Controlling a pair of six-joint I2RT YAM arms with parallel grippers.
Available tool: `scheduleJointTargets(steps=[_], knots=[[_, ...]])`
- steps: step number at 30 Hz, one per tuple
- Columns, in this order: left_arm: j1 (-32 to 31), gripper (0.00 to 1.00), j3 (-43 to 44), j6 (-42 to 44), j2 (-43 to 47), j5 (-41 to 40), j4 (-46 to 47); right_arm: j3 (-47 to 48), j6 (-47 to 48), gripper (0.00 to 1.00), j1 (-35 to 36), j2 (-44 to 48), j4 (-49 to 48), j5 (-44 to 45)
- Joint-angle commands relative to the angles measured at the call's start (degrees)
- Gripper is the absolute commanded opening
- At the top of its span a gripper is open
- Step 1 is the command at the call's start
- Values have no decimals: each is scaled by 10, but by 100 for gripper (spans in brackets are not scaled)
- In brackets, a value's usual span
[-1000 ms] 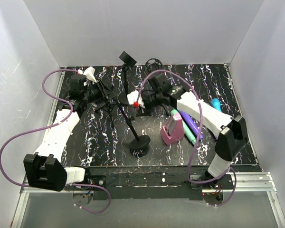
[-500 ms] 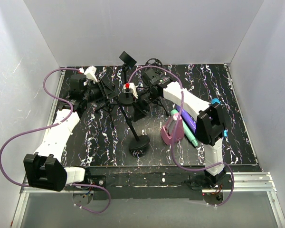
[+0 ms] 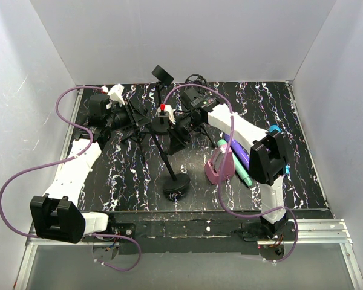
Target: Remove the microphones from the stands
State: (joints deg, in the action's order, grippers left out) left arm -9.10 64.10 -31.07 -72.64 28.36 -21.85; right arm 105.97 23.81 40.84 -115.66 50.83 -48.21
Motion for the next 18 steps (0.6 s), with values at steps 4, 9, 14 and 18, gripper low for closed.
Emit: scheduleJointTargets(steps=[4, 9, 14, 18], knots=[[3, 0, 22, -24, 28, 37, 19, 11, -26, 47, -1, -22, -15, 3], [3, 0, 23, -24, 25, 41, 19, 1, -24, 40, -1, -16, -28, 1], [4, 0, 23, -24, 22, 43, 21, -1, -11, 28, 1, -6, -48, 18], [3, 0, 23, -24, 22, 44, 21, 6, 44, 15, 7, 9, -45, 30]])
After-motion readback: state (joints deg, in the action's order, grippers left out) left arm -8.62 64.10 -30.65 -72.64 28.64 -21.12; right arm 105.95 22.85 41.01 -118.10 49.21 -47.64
